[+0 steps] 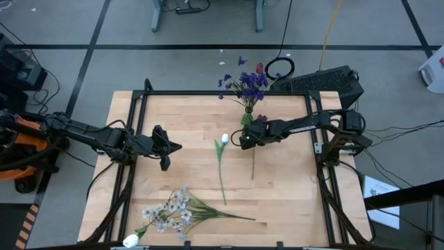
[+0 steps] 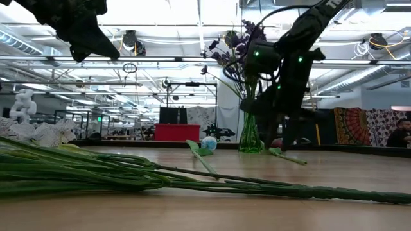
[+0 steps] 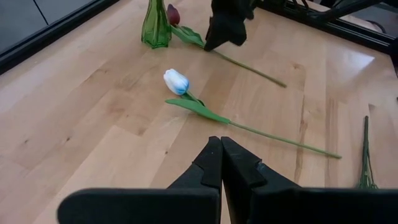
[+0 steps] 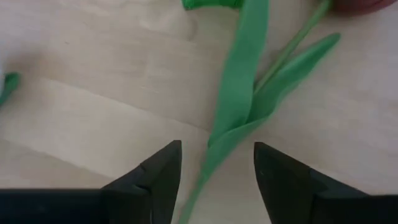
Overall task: Sort flowers into vase by color
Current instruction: Put the right red tulip into the green flower vase
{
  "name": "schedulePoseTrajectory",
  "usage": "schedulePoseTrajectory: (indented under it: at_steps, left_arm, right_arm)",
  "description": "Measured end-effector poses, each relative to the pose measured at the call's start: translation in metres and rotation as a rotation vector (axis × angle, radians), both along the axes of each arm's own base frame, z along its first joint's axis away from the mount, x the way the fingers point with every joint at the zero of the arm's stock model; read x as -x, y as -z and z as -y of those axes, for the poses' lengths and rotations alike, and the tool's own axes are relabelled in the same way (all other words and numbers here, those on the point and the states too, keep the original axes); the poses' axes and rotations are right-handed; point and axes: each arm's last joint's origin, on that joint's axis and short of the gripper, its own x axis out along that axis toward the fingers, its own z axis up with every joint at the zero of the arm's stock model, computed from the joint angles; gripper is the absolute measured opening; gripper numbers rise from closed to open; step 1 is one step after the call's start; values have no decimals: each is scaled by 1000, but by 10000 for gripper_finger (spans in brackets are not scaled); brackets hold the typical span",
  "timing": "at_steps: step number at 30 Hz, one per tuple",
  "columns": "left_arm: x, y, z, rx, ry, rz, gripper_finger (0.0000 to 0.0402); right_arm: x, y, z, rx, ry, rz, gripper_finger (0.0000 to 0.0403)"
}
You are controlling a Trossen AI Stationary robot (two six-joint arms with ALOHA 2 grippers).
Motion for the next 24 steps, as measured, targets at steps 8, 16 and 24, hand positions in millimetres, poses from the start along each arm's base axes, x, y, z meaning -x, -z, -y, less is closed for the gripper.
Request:
schedulePoseTrajectory:
  at_steps: [8, 16, 24]
  left_arm:
    - [0, 0, 0, 0, 1, -3, 6]
    - [0, 0, 0, 7, 14, -7, 6]
    - [0, 1, 1, 16, 26, -10, 6]
  right_arm:
    - [2, 18, 1, -9, 9, -115, 176]
    - [21, 15, -3, -59, -111, -325, 70]
    - [45, -1, -22, -100, -175, -480, 9]
